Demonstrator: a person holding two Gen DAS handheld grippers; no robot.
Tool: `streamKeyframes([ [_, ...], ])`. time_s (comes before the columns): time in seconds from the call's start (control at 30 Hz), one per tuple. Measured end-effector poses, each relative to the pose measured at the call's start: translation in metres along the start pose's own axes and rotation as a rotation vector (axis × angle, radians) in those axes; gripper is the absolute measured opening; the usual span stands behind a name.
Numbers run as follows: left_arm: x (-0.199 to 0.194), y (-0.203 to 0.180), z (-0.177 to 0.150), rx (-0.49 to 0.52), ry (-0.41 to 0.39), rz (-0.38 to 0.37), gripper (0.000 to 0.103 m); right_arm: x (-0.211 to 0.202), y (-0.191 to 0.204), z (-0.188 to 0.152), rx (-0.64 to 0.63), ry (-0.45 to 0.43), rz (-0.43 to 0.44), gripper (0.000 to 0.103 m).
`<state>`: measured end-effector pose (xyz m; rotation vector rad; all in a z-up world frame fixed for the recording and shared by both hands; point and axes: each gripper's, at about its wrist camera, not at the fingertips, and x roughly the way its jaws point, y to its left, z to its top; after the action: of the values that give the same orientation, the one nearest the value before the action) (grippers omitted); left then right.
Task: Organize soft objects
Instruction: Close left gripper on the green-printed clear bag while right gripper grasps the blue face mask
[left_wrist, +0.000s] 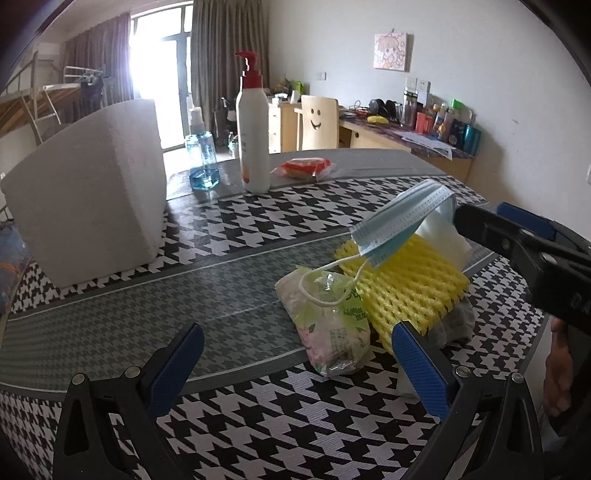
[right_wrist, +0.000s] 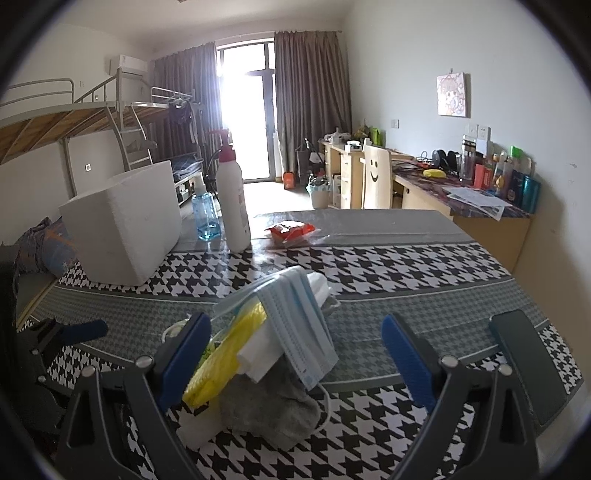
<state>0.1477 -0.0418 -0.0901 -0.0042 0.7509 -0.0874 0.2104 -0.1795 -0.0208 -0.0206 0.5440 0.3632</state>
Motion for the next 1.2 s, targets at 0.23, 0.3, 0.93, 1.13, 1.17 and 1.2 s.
streamKeyframes([
  [0.23,0.006,0.001,0.001,-0.005,0.009,-0.011,0.102,0.012,-0.003,0.0,0.017,0.031,0.014,0.076],
  [0.3,0.009,0.001,0.002,-0.01,0.016,-0.019,0.102,0.014,-0.004,0.001,0.019,0.035,0.02,0.074],
  [0.93,0.03,-0.006,0.007,-0.001,0.063,-0.066,0.08,0.029,-0.017,0.003,0.093,0.076,0.075,0.023],
  [1.13,0.031,-0.007,0.006,-0.01,0.071,-0.072,0.074,0.026,-0.025,0.003,0.115,0.069,0.067,0.018],
  [1.17,0.032,-0.007,0.005,-0.008,0.076,-0.073,0.073,0.026,-0.025,0.003,0.116,0.067,0.061,0.018],
  [1.2,0.033,-0.008,0.005,-0.008,0.084,-0.077,0.069,0.025,-0.026,0.003,0.116,0.063,0.059,0.015],
])
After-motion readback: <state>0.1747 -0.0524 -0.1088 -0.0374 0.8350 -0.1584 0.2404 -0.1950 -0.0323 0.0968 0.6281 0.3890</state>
